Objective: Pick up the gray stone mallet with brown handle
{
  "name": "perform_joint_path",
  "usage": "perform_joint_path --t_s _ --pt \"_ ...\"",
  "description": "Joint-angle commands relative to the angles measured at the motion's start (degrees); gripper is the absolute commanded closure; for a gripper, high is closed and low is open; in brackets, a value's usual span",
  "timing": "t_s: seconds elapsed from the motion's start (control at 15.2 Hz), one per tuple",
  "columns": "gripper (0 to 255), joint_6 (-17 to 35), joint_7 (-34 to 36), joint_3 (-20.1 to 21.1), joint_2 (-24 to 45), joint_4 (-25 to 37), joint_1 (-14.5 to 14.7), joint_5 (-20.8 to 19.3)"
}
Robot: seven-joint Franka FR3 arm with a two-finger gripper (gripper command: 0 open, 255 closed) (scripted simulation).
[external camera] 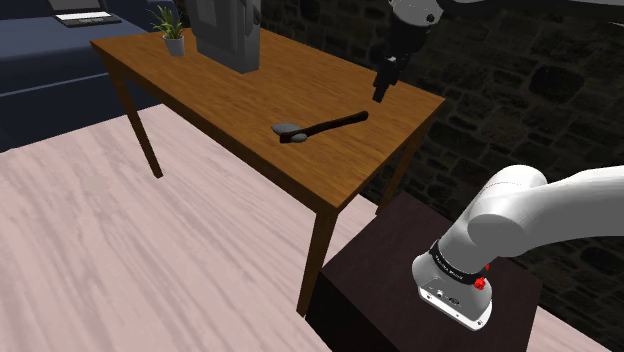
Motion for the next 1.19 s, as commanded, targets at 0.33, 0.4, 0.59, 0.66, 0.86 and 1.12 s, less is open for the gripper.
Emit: perform_joint_path --t_s 0.33,0.4,0.59,0.66,0.86,1.12 --pt "0 6.84 -25.24 -5.95 9.79 2.09 8.34 -1.58" --pt "0 7.93 -30.26 -6.88 11.67 2.61 9.96 -1.61" --pt "0 10.68 -45.20 -9.16 16.92 4.09 14.71 -1.29" --pt "0 11.45 -50.14 -9.73 18.50 4.50 16.22 -1.08" --pt "0 13.19 -56.92 -10.36 20.61 4.26 18.19 -0.75" --pt "0 16.35 -56.81 -10.49 21.13 1.61 18.13 -0.85"
